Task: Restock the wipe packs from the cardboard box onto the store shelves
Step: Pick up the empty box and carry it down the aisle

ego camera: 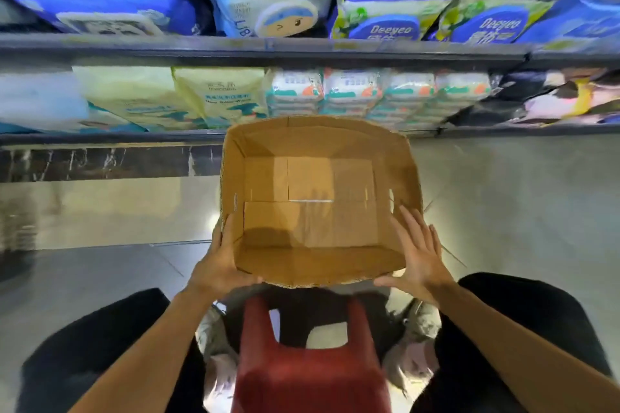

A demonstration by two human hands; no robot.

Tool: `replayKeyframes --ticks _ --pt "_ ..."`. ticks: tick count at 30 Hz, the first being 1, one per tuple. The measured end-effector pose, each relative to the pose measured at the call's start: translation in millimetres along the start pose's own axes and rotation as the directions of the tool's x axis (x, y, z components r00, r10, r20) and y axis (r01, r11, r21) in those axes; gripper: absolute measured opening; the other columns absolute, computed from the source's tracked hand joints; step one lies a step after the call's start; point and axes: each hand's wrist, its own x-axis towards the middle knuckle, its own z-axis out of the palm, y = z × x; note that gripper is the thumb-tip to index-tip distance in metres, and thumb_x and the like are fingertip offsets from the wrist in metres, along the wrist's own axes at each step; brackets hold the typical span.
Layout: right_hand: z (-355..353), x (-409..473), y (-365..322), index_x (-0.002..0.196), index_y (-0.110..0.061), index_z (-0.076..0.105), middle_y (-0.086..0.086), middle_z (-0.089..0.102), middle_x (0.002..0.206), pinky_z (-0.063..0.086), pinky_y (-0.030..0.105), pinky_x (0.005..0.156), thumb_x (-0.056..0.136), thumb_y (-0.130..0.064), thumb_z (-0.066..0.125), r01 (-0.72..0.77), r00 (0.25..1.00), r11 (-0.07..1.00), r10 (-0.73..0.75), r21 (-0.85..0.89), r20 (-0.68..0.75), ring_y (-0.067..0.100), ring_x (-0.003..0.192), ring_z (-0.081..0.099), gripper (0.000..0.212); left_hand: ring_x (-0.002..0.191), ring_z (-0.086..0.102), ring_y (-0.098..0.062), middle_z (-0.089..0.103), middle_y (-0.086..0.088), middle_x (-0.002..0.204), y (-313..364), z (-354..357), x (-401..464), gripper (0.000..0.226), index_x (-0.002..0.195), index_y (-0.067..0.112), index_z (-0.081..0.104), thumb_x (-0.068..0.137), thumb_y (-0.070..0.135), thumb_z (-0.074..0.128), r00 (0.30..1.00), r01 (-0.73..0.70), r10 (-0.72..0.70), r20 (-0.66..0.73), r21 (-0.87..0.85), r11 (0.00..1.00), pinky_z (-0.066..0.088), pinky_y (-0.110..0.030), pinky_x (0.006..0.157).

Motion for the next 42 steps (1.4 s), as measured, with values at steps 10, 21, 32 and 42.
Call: replayKeyframes --ticks 10,21,32,42 --pt "0 0 45 0.154 -0.038 -0.017 -0.012 -0.030 0.160 0.050 0.048 0.102 0.048 -0.062 0.088 -0.192 0.980 0.920 0.159 0.341 0.122 0.035 0.145 0.030 0.151 0.134 0.046 -0.042 -0.006 -0.001 0.165 -6 10 4 0.154 0.152 0.036 -0.025 0.057 0.031 0.096 0.984 -0.093 0.108 -0.142 0.111 0.989 0.051 -0.053 0.097" --pt "18 15 33 0.146 -0.054 -0.025 -0.022 -0.009 0.162 0.038 0.051 0.111 0.050 -0.031 0.099 -0.207 0.974 0.826 0.225 0.524 0.029 0.027 0.147 0.027 0.159 0.132 0.047 -0.021 0.020 0.016 0.160 -7 12 3 0.149 0.145 0.060 -0.020 0.063 0.007 0.092 0.988 -0.026 -0.010 -0.154 -0.232 0.972 0.058 -0.044 0.091" --pt "23 28 45 0.152 -0.042 -0.020 -0.023 -0.005 0.158 0.037 0.039 0.110 0.047 -0.020 0.101 -0.205 0.978 0.808 0.190 0.552 0.085 0.026 0.142 0.026 0.162 0.138 0.043 -0.022 0.028 0.006 0.161 -1 15 16 0.132 0.149 0.051 -0.022 0.078 0.017 0.084 0.980 -0.042 -0.005 -0.200 -0.232 0.972 0.045 -0.050 0.107" --pt "15 20 44 0.155 -0.022 -0.018 -0.002 -0.002 0.165 0.034 0.038 0.112 0.046 -0.029 0.100 -0.130 0.991 0.879 0.129 0.458 0.034 0.028 0.148 0.020 0.160 0.131 0.051 -0.038 0.038 -0.002 0.156 15 15 9 0.109 0.152 0.049 -0.016 0.093 0.004 0.064 0.961 0.010 -0.036 -0.273 -0.097 0.995 0.048 -0.057 0.101"
